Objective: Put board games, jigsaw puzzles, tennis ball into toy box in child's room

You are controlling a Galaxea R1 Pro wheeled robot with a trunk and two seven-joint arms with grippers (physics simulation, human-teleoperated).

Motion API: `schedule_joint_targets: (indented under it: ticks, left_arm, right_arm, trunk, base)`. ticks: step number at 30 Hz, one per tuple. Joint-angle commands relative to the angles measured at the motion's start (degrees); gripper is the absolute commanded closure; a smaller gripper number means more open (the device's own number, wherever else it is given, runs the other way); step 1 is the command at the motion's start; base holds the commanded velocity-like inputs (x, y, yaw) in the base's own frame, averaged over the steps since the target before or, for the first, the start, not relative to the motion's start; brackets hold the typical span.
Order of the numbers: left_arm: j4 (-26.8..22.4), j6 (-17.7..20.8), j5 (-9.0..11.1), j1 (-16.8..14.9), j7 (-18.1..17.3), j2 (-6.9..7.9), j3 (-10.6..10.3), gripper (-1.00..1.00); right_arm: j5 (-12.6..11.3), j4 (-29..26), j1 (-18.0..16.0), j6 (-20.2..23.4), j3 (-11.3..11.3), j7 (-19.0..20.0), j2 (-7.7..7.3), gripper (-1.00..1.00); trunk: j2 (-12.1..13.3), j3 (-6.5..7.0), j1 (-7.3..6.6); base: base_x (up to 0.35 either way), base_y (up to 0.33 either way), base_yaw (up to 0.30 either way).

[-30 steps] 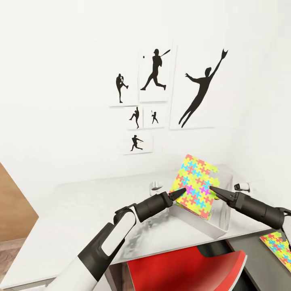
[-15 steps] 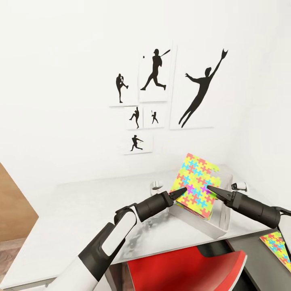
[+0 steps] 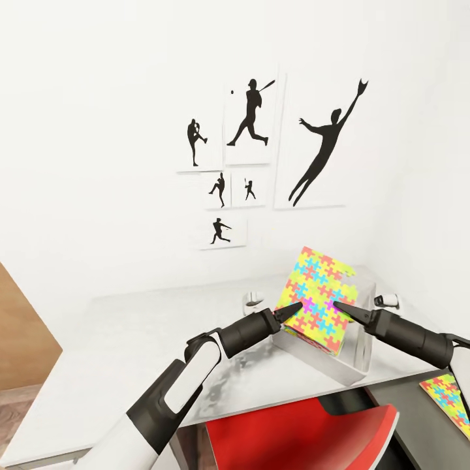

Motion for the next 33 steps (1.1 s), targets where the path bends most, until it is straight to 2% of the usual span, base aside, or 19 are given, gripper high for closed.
schedule_joint_targets:
  ticks: [1,33]
  left_arm:
    - [0.06,0.33,0.19,-0.05,0.04,0.00,0.05,1.00]
    - [0.04,0.33,0.24,-0.03,0.04,0.00,0.10,1.00]
  right_arm:
    - [-0.19,0.00,-0.06,0.38,-0.07,0.35,-0.01,1.00]
    - [-0.19,-0.18,-0.01,0.38,-0.42,0.40,-0.23,1.00]
  trunk:
    - [-0.08,-0.09,0.02]
    - [-0.08,-0.09,0.02]
  base:
    - [0.000,0.000,0.000]
    - [0.000,0.000,0.000]
